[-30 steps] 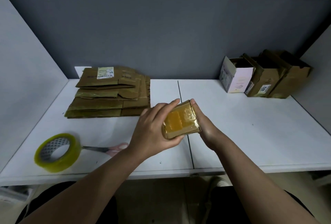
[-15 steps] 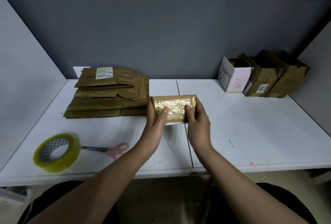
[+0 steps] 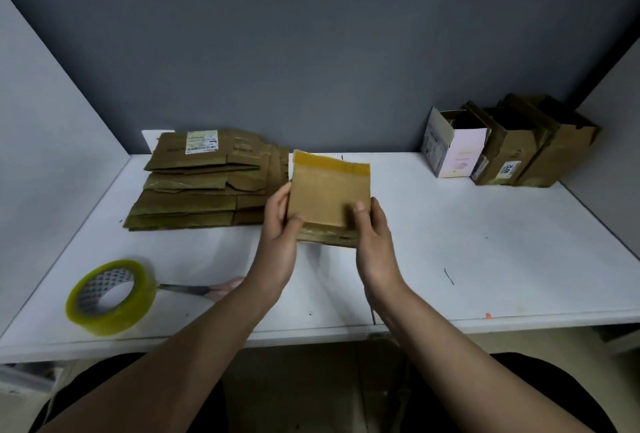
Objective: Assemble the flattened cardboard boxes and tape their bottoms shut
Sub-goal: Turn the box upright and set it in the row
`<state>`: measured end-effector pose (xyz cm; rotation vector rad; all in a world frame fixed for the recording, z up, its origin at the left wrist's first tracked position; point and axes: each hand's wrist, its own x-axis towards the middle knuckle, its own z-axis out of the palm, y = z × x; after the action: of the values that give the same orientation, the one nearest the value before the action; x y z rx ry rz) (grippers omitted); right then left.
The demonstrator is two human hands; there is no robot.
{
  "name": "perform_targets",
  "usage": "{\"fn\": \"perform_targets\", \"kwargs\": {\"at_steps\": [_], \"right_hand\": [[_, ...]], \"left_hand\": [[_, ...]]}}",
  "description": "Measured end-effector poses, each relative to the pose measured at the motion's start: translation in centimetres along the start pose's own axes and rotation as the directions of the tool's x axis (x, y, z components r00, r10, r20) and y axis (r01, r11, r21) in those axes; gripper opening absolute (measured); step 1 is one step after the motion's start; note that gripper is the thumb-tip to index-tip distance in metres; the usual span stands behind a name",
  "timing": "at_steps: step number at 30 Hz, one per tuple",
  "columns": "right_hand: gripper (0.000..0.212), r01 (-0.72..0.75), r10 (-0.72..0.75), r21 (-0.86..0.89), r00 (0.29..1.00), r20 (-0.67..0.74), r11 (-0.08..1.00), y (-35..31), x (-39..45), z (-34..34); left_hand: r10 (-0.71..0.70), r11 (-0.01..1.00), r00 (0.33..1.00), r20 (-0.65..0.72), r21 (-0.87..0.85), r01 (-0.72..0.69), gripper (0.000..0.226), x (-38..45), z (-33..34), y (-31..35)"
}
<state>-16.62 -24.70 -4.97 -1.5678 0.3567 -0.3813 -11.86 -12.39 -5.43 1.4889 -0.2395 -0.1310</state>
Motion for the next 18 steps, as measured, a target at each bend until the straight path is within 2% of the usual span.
{"fn": "perform_targets", "kwargs": {"at_steps": [3,5,7,12,18], "right_hand": [[0.047,-0.018,0.015,-0.045,0.998,-0.066,0.999,0.9,0.7,-0.8],[0.062,-0.031,0.03,-0.05,0.999,-0.028,0.998,1.2,0.5,-1.1],[0.07,-0.02,0.022,-0.095,0.999,0.029,0.995,1.6,0.2,-1.5],[0.063,-0.056,0.059,-0.178,0.998,0.016,0.982,3.2,-0.1,-2.4],[0.062,-0.159,0.171,-0.11,0.98,0.106,0.981,4.4,-1.1,-3.3]], "left_hand": [[-0.033,0.998,0.996,0.086,0.055,0.028,0.06,-0.3,0.1,-0.5],[-0.121,0.988,0.989,0.089,0.106,0.112,0.072,0.1,-0.5,-1.0],[-0.184,0.968,0.978,0.096,0.189,0.163,0.074,0.2,-1.0,-1.4],[-0.255,0.94,0.935,0.247,0.292,0.179,0.068,-0.9,-1.4,-2.4],[-0.335,0.922,0.897,0.289,0.295,0.25,0.066,-1.8,-2.0,-4.3]]}}
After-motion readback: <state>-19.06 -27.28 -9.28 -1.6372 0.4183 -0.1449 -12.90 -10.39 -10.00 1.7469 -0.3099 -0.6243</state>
